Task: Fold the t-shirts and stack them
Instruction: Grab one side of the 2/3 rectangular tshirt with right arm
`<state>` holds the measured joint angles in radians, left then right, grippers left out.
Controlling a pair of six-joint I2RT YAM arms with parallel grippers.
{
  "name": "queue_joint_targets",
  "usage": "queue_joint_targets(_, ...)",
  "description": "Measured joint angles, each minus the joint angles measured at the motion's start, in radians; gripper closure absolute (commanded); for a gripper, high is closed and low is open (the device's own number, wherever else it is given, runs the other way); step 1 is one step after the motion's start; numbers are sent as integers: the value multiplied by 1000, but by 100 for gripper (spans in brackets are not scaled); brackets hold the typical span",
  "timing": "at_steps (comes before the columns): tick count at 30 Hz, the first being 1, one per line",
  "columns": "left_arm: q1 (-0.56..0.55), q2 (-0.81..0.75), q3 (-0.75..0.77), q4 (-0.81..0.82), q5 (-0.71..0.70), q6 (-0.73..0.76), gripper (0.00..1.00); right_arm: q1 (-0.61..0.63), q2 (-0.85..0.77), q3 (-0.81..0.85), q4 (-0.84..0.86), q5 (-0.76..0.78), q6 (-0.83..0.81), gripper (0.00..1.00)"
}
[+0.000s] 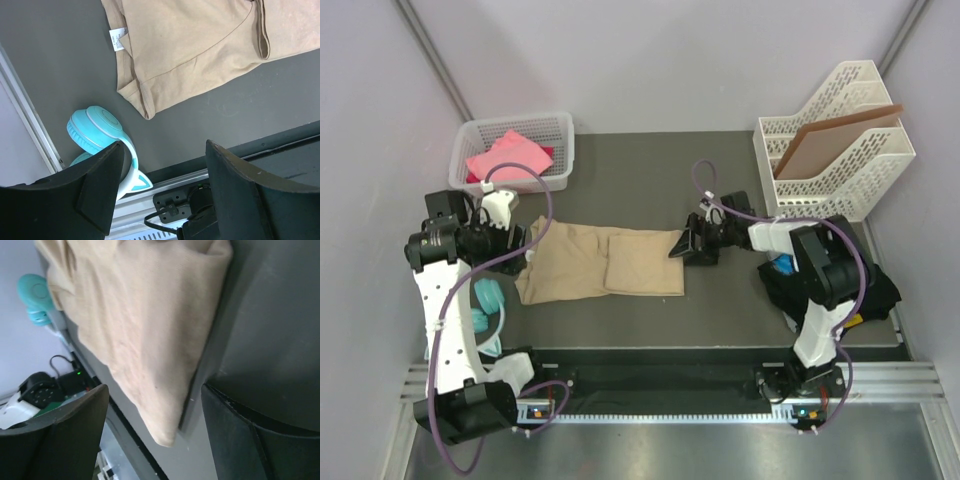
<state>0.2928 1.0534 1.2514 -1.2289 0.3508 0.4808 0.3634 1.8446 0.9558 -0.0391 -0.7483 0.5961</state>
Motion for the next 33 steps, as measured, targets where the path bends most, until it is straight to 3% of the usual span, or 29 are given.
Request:
queue_joint_targets(6,0,0,7,-7,-1,0,28,4,53,-53,199,-81,108,35)
queue_joint_targets(12,0,1,30,-16,-10,0,28,16,100,-98,360,-111,201,59)
queue_joint_targets(13,0,1,35,-18,-11,0,28,18,105,-103,372,-108,209,66)
queue_joint_targets(18,0,1,45,-24,-15,0,28,22,121,-129,415,-88,239,79)
queue_joint_targets(23,0,0,49,-34,-24,2,28,22,122,-133,409,-71,241,99)
queue_joint_targets(27,0,-1,54,-40,-27,10,28,9,93,-138,353,-45,214,100)
queue_joint_targets(33,0,-4,68,-56,-26,16,28,-71,-22,-137,141,19,124,100)
